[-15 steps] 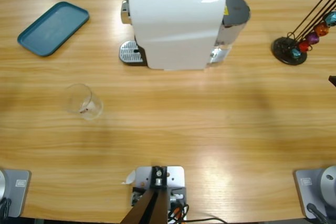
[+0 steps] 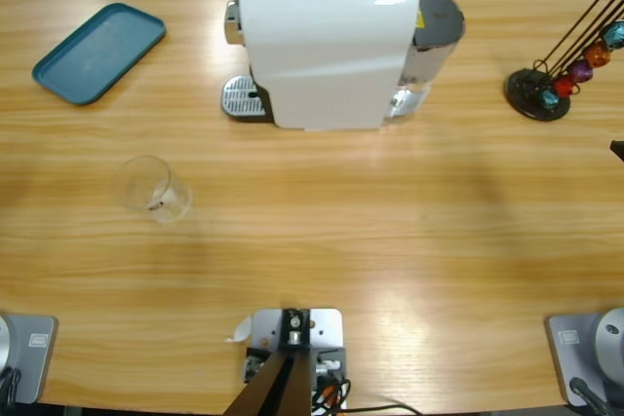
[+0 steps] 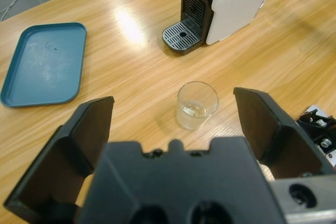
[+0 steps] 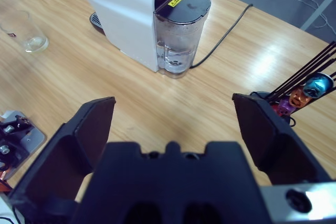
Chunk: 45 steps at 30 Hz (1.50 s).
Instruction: Pour coffee
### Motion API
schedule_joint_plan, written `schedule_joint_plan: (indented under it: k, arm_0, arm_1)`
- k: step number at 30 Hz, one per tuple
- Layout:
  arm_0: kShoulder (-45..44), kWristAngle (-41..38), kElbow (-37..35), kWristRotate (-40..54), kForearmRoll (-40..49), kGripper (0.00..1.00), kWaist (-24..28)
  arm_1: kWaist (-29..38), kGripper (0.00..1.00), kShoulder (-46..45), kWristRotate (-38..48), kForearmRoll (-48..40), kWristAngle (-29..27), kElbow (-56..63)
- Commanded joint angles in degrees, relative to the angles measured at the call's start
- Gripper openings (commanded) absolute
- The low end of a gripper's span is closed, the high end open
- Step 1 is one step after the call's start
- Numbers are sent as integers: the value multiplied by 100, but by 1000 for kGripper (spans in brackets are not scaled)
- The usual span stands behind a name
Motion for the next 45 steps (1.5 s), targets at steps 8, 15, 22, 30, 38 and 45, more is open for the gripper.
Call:
schedule_joint_plan:
  k: [8,15,22,30,38,45]
  arm_0:
    - [2823,-503,-2273,-1245,-39,1000,435]
    - [4340,-1064,-3532,-2681,-56,996,625]
    - [5125,-1146,-3765,-3433,-95,991,637]
    - [6010,-1600,-4071,-4219,-302,978,654]
    - [6358,-1783,-4419,-4312,-302,885,654]
    - [6549,-2061,-4433,-4469,-302,811,654]
  arm_1:
    - [43,1000,130,-8,-41,76,158]
    - [43,1000,266,-8,-32,59,128]
    - [43,1000,276,-8,-32,54,123]
    - [43,1000,340,-8,-23,59,106]
    - [43,1000,373,-8,-23,59,100]
    - [43,1000,410,-8,-23,59,97]
